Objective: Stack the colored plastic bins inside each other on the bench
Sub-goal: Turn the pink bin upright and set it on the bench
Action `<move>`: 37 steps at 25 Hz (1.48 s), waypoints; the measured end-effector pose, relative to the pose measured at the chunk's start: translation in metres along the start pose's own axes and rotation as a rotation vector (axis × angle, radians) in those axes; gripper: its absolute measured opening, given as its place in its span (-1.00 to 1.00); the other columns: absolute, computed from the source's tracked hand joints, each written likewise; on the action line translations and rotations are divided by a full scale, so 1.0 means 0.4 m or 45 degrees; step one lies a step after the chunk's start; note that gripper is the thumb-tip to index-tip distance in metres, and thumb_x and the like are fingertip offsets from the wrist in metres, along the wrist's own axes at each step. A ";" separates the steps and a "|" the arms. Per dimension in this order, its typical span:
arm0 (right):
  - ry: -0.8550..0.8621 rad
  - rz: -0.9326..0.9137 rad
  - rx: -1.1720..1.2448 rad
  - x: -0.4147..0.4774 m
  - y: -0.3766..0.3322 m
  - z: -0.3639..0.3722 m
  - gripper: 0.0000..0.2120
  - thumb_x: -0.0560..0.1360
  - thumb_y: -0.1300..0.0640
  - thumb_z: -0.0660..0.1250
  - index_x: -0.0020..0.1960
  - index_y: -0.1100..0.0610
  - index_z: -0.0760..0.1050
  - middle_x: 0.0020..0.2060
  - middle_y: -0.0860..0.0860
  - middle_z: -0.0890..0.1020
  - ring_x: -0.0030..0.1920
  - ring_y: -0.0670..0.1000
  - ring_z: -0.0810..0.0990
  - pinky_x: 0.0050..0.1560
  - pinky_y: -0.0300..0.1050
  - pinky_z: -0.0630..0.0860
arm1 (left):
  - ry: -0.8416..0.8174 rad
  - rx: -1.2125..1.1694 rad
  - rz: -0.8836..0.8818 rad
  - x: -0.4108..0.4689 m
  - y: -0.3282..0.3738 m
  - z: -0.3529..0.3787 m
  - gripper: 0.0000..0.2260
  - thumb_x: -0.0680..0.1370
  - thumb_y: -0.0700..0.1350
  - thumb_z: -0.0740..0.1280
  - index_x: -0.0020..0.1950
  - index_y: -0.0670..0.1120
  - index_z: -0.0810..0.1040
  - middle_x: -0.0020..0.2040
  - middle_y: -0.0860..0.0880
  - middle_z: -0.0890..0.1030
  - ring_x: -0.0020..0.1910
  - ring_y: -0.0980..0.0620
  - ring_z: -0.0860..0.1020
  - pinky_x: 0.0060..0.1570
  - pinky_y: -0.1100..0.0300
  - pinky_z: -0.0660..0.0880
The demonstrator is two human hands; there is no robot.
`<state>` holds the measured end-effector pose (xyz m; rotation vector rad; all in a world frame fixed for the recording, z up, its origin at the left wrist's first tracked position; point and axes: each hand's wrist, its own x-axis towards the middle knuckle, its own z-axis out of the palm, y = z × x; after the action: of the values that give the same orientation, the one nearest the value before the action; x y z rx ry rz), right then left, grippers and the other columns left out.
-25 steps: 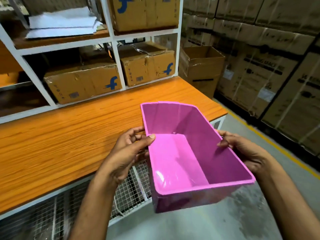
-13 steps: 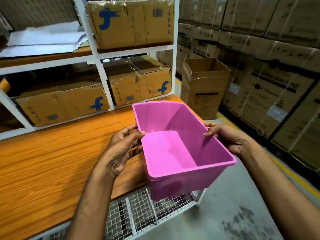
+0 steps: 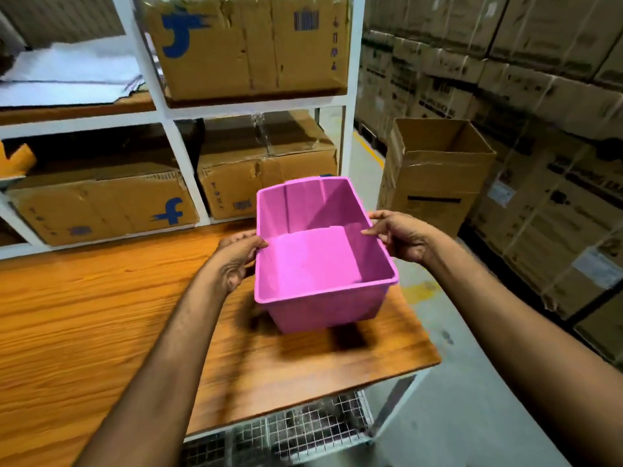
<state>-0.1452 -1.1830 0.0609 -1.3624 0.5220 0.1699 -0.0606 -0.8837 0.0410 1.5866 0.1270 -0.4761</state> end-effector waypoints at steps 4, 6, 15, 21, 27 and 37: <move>-0.085 0.050 -0.173 0.102 -0.060 -0.075 -0.68 0.57 0.48 0.23 0.03 0.07 0.52 -0.48 -0.10 0.63 -0.65 -0.20 0.42 -0.60 -0.35 0.38 | 0.149 -0.004 -0.037 0.072 0.034 0.105 -0.79 0.54 -0.35 0.31 -0.07 -0.04 0.62 -0.41 0.11 0.65 -0.34 0.18 0.58 -0.19 0.23 0.48; -0.097 0.057 -0.239 0.138 -0.077 -0.099 -0.66 0.58 0.47 0.21 -0.02 0.04 0.51 -0.52 -0.14 0.61 -0.65 -0.21 0.45 -0.58 -0.36 0.41 | 0.203 0.019 -0.053 0.110 0.035 0.139 -0.79 0.54 -0.33 0.31 -0.11 -0.03 0.61 -0.26 0.05 0.67 -0.16 0.08 0.57 -0.16 0.21 0.47; -0.180 0.088 -0.250 0.229 -0.059 -0.147 -0.67 0.57 0.44 0.20 -0.03 0.04 0.56 -0.44 -0.16 0.67 -0.60 -0.22 0.52 -0.40 -0.30 0.50 | 0.322 0.105 -0.021 0.162 0.014 0.218 -0.74 0.63 -0.29 0.25 0.25 -0.06 0.61 -0.08 -0.02 0.65 -0.21 0.09 0.56 -0.28 0.25 0.45; -0.159 0.111 -0.196 0.251 -0.058 -0.159 -0.66 0.54 0.43 0.22 -0.07 0.02 0.59 -0.31 -0.16 0.68 -0.46 -0.21 0.57 -0.32 -0.27 0.52 | 0.293 0.110 -0.044 0.173 0.018 0.219 -0.78 0.65 -0.24 0.27 0.26 -0.07 0.60 -0.11 0.02 0.65 -0.13 0.06 0.59 -0.20 0.22 0.49; -0.203 0.125 -0.129 0.276 -0.042 -0.167 -0.65 0.52 0.41 0.21 -0.02 0.00 0.61 -0.16 -0.10 0.66 -0.24 -0.13 0.55 -0.11 -0.20 0.48 | 0.298 0.044 -0.044 0.180 0.002 0.221 -0.76 0.65 -0.25 0.27 0.27 -0.07 0.60 -0.09 0.01 0.65 -0.16 0.08 0.58 -0.13 0.19 0.52; -0.196 0.086 -0.188 0.265 -0.047 -0.179 -0.79 0.52 0.29 0.36 0.01 0.00 0.59 -0.30 -0.14 0.61 -0.41 -0.20 0.52 -0.19 -0.21 0.44 | 0.391 0.057 -0.053 0.163 0.011 0.227 -0.93 0.64 -0.13 0.34 0.06 -0.02 0.62 -0.32 0.13 0.67 -0.25 0.12 0.53 -0.14 0.18 0.48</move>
<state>-0.0632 -1.2751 0.0217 -1.4624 0.4329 0.3721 -0.0200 -0.9859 0.0206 1.6960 0.3853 -0.2662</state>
